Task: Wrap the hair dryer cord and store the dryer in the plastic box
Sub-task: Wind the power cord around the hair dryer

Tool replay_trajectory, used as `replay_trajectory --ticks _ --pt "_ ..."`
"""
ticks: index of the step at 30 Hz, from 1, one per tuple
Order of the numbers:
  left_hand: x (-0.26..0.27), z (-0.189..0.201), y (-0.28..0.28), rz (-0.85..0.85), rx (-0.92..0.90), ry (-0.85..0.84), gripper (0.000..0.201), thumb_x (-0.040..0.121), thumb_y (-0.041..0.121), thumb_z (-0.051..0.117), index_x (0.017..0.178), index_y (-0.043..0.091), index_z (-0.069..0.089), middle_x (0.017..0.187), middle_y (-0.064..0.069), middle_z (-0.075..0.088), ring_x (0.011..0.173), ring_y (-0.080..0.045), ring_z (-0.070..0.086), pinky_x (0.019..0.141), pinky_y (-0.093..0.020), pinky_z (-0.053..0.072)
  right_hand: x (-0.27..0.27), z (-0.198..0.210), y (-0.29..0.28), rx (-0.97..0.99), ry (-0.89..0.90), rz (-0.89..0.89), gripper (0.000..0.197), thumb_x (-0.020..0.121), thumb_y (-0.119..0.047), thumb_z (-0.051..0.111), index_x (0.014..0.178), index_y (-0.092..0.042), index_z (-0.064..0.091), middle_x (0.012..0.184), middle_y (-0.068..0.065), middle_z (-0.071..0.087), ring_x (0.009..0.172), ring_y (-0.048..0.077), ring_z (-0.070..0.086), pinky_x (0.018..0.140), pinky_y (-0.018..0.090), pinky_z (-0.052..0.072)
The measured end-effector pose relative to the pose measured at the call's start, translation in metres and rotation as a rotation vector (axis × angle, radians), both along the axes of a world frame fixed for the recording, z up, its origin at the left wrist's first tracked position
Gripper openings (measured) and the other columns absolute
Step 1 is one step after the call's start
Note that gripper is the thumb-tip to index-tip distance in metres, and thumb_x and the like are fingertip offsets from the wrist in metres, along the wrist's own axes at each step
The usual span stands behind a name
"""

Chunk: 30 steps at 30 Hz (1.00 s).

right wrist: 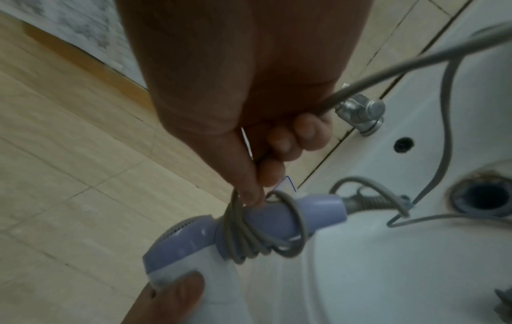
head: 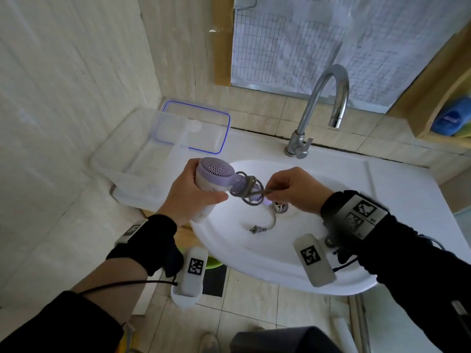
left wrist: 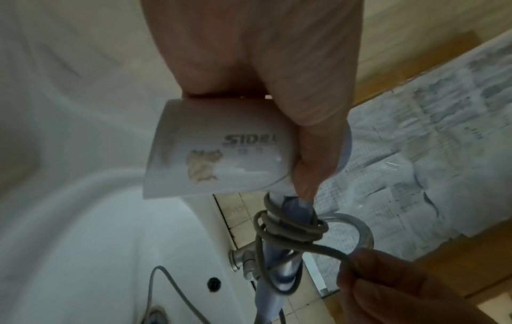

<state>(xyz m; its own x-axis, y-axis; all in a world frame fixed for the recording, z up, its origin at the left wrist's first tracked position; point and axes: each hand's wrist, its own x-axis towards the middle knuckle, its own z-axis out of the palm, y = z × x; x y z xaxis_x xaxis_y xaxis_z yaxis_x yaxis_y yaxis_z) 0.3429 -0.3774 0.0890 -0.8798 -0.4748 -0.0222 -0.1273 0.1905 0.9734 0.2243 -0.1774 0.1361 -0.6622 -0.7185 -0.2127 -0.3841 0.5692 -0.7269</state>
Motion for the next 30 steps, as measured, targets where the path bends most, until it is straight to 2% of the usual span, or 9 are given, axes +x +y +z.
replay_trajectory --ticks 3,7,13,15,18,23,26,28,30 --pt "0.005 0.006 -0.003 -0.083 -0.039 -0.025 0.064 0.038 0.036 0.079 0.094 0.042 0.048 0.095 0.018 0.062 0.085 -0.002 0.06 0.069 -0.015 0.046 -0.001 0.01 0.002 0.097 0.07 0.046 0.011 0.072 -0.014 0.069 0.065 -0.019 0.062 0.061 -0.005 0.059 0.06 0.01 0.052 0.065 0.026 0.046" --pt "0.012 0.016 -0.008 -0.198 0.013 -0.073 0.066 0.037 0.033 0.078 0.097 0.037 0.052 0.094 0.012 0.064 0.079 -0.003 0.062 0.062 -0.013 0.049 -0.006 0.022 0.005 0.185 0.097 0.096 0.014 0.071 -0.023 0.074 0.066 -0.021 0.062 0.06 -0.007 0.056 0.058 0.006 0.05 0.059 0.018 0.04" --pt "0.027 0.017 -0.027 -0.319 0.397 -0.024 0.069 0.041 0.016 0.076 0.108 0.019 0.064 0.085 -0.001 0.073 0.077 -0.016 0.066 0.065 -0.029 0.055 -0.026 0.033 0.02 0.052 -0.057 0.04 0.012 0.071 -0.015 0.074 0.065 -0.013 0.065 0.062 0.005 0.059 0.055 0.01 0.05 0.06 0.023 0.046" --pt "0.03 0.013 -0.031 -0.328 0.507 0.01 0.072 0.032 0.024 0.085 0.103 0.021 0.07 0.082 -0.002 0.074 0.075 -0.017 0.067 0.064 -0.028 0.055 -0.026 0.033 0.022 -0.004 -0.11 0.04 0.008 0.073 -0.011 0.072 0.067 -0.011 0.066 0.069 0.012 0.063 0.055 0.008 0.054 0.064 0.022 0.049" --pt "0.033 0.004 -0.031 -0.279 0.689 0.056 0.068 0.026 0.036 0.088 0.092 0.022 0.077 0.078 -0.004 0.075 0.071 -0.018 0.069 0.063 -0.028 0.057 -0.025 0.031 0.021 -0.082 -0.188 0.048 0.01 0.076 -0.003 0.067 0.071 -0.012 0.067 0.068 0.003 0.067 0.06 0.005 0.059 0.067 0.017 0.05" --pt "0.028 -0.005 -0.009 -0.149 0.947 0.064 0.08 0.019 0.037 0.09 0.092 0.01 0.072 0.078 -0.013 0.074 0.071 -0.025 0.072 0.067 -0.042 0.06 -0.011 0.015 0.011 -0.205 -0.312 -0.025 0.013 0.085 -0.005 0.056 0.092 -0.003 0.066 0.094 0.013 0.067 0.085 0.017 0.064 0.087 0.023 0.044" --pt "0.018 0.004 0.012 -0.102 0.992 0.124 0.085 0.026 0.039 0.09 0.103 0.01 0.065 0.082 -0.011 0.072 0.074 -0.023 0.071 0.074 -0.041 0.057 0.005 -0.01 -0.003 -0.245 -0.297 -0.057 0.021 0.088 -0.012 0.055 0.077 -0.023 0.069 0.097 0.004 0.068 0.095 0.015 0.06 0.094 0.027 0.04" --pt "0.01 0.012 0.02 -0.066 0.948 0.161 0.086 0.041 0.038 0.087 0.118 0.011 0.061 0.096 -0.012 0.068 0.088 -0.024 0.065 0.08 -0.038 0.053 0.016 -0.021 -0.013 -0.225 -0.223 -0.086 0.022 0.088 -0.009 0.053 0.074 -0.022 0.065 0.092 0.003 0.066 0.085 0.011 0.057 0.085 0.023 0.041" --pt "0.003 0.019 0.025 -0.026 0.83 0.213 0.075 0.062 0.029 0.076 0.13 0.008 0.053 0.114 -0.018 0.062 0.103 -0.027 0.058 0.087 -0.04 0.05 0.025 -0.026 -0.02 -0.155 -0.107 -0.076 0.019 0.088 -0.01 0.052 0.077 -0.022 0.06 0.087 0.001 0.065 0.085 0.015 0.059 0.086 0.026 0.044"
